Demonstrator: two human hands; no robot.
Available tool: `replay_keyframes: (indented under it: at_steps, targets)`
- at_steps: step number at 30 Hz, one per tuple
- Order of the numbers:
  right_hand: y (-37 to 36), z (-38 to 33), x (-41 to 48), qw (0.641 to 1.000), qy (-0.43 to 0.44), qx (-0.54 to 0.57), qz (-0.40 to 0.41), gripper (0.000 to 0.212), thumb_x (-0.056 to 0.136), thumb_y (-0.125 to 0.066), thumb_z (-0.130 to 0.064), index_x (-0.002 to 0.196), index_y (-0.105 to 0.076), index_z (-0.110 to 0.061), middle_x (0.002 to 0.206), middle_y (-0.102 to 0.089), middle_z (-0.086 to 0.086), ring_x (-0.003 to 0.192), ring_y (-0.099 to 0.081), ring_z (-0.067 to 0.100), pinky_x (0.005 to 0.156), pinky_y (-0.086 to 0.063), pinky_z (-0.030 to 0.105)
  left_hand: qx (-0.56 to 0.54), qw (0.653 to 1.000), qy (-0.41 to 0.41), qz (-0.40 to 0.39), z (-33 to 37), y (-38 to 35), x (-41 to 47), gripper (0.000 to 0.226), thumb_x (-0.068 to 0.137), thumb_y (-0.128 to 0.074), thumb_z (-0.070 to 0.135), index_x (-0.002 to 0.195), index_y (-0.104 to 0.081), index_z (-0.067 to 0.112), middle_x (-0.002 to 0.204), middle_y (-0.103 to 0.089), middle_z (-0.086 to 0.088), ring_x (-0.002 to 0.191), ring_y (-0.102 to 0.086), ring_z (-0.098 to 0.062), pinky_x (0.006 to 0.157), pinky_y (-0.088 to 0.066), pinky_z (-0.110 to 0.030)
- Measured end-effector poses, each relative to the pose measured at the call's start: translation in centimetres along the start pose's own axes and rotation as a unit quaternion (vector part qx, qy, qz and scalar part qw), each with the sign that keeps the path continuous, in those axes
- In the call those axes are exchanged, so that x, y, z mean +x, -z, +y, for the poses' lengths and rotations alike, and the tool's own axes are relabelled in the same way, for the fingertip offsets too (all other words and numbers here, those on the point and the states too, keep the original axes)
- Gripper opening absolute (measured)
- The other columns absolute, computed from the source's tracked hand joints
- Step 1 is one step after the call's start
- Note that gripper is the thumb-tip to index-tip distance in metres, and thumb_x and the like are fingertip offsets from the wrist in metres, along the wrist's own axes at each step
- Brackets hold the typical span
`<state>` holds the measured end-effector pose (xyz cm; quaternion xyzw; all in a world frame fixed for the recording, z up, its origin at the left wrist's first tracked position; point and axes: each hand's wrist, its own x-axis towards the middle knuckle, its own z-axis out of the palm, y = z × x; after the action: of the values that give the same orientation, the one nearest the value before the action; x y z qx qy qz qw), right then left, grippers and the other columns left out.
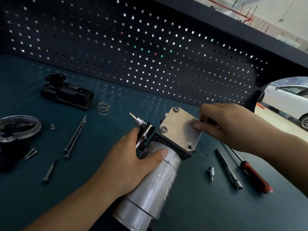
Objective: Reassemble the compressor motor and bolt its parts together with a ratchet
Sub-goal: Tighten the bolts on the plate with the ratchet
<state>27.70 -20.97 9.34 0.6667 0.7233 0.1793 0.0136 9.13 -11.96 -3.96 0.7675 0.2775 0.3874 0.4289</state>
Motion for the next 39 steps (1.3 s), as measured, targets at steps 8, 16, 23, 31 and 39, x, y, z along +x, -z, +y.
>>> replay_keyframes:
  at_steps: [8,16,23,31,39]
  targets:
    - [-0.5,0.2,0.3,0.994,0.057,-0.095,-0.005,0.059,0.087,-0.015,-0.049,0.096,-0.057,-0.009,0.085,-0.055,0.004,0.077,-0.054,0.030,0.067,-0.036,0.033,0.003,1.000,0.000,-0.003,0.0,0.1,0.0,0.052,0.052,-0.047,0.078,0.098,-0.046,0.053,0.102,-0.058,0.029,0.096,-0.049,0.019,0.072,-0.034,0.004]
    - [-1.0,-0.1,0.4,0.992,0.013,-0.124,-0.007,0.044,0.088,-0.009,-0.052,0.080,-0.037,-0.019,0.071,-0.035,-0.005,0.074,-0.052,0.027,0.063,-0.030,0.030,0.000,1.000,0.002,-0.006,0.0,0.0,0.0,0.055,0.052,-0.048,0.077,0.101,-0.047,0.051,0.104,-0.059,0.028,0.096,-0.050,0.017,0.072,-0.035,0.003]
    - [-1.7,-0.2,0.8,0.986,-0.016,-0.162,0.048,0.062,0.080,-0.001,-0.060,0.060,-0.039,-0.016,0.051,-0.026,-0.005,0.056,-0.049,0.030,0.047,-0.011,0.023,-0.004,1.000,0.010,-0.010,0.1,0.1,-0.1,0.053,0.050,-0.047,0.078,0.098,-0.046,0.054,0.103,-0.057,0.030,0.097,-0.047,0.021,0.070,-0.034,0.004]
    - [-1.9,0.3,0.3,0.974,0.063,-0.159,0.149,0.044,0.090,-0.041,-0.041,0.069,-0.055,-0.005,0.060,-0.051,0.009,0.043,-0.050,0.028,0.049,-0.024,0.024,0.002,1.000,0.010,-0.011,0.2,0.1,0.0,0.053,0.051,-0.047,0.077,0.098,-0.046,0.052,0.103,-0.058,0.029,0.096,-0.049,0.019,0.071,-0.034,0.003]
    - [-2.1,0.9,-0.3,0.968,0.095,-0.193,0.125,0.037,0.094,-0.034,-0.027,0.075,-0.059,-0.006,0.068,-0.054,0.009,0.052,-0.053,0.030,0.046,-0.037,0.030,-0.004,1.000,0.012,-0.009,0.2,0.1,-0.1,0.055,0.050,-0.047,0.078,0.098,-0.047,0.053,0.104,-0.058,0.028,0.096,-0.050,0.017,0.072,-0.035,0.002]
